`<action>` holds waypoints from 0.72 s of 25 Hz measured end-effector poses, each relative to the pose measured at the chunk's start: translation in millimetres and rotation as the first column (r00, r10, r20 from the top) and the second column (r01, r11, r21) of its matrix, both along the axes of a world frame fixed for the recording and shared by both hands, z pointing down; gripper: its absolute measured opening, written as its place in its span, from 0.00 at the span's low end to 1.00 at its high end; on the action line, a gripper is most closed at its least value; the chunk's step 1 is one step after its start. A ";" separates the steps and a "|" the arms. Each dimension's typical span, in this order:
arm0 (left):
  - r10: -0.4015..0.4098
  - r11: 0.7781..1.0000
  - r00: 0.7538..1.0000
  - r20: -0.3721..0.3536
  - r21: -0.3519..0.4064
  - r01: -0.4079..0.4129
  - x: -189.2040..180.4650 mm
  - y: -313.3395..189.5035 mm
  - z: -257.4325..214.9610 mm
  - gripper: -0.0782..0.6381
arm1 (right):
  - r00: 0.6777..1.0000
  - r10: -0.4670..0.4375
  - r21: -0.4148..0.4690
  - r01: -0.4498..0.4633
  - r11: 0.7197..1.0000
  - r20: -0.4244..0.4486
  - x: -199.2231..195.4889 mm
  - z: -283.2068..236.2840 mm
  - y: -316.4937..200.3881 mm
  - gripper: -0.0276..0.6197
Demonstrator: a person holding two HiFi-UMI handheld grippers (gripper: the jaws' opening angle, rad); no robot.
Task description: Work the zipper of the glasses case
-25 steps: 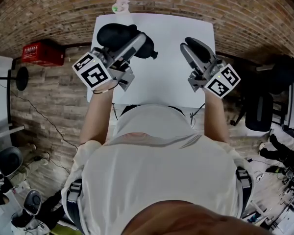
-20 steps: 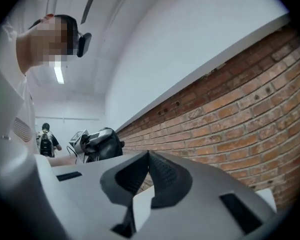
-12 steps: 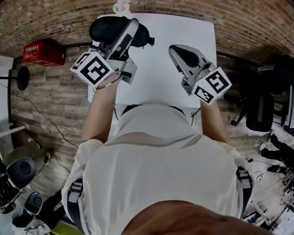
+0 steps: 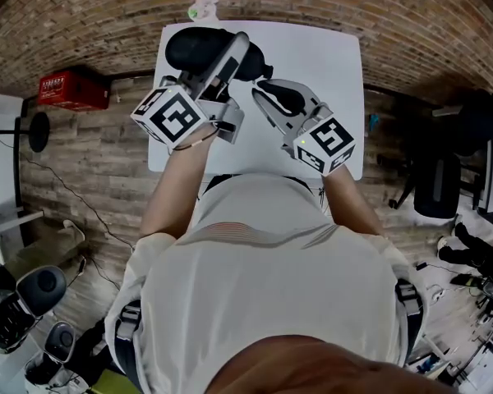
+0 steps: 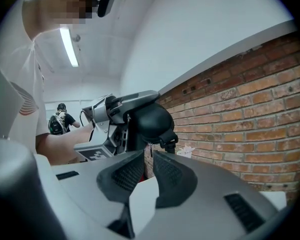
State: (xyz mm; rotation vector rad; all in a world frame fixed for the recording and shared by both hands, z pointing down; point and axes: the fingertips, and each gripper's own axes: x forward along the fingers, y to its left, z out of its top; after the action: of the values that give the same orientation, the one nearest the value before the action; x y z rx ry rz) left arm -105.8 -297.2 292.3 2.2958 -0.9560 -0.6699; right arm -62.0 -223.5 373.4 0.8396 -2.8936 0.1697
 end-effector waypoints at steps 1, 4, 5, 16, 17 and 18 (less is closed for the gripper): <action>0.000 1.000 1.000 -0.005 -0.003 0.000 0.5 0.0 0.8 0.49 | 1.000 0.005 -0.004 -0.005 1.000 0.000 -0.6 0.8 -1.4 0.21; 0.000 1.000 1.000 -0.008 -0.007 0.000 1.8 0.5 1.4 0.49 | 1.000 0.014 -0.004 -0.014 1.000 -0.005 -2.4 1.3 -3.7 0.20; 0.001 1.000 1.000 -0.008 -0.009 -0.001 2.1 0.7 1.9 0.49 | 1.000 0.018 -0.004 -0.018 1.000 -0.004 -3.0 1.2 -4.6 0.20; -0.032 0.999 0.999 0.024 0.000 0.032 0.1 2.3 5.4 0.48 | 0.997 0.054 0.013 -0.054 0.998 -0.047 -1.6 2.6 -9.0 0.12; -0.039 0.999 0.999 0.036 0.009 0.039 0.1 3.1 4.6 0.48 | 0.996 0.062 0.019 -0.061 0.998 -0.058 -1.3 2.8 -10.0 0.12; -0.044 0.999 0.998 0.045 0.016 0.043 0.2 3.5 4.2 0.48 | 0.995 0.070 0.022 -0.068 0.997 -0.068 -0.8 3.1 -11.3 0.12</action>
State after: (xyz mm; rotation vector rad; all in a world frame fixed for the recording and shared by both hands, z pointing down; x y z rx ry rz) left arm -105.6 -293.7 296.5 2.3187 -1.0280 -0.6474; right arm -62.8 -234.8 376.5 0.9304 -2.8094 0.1165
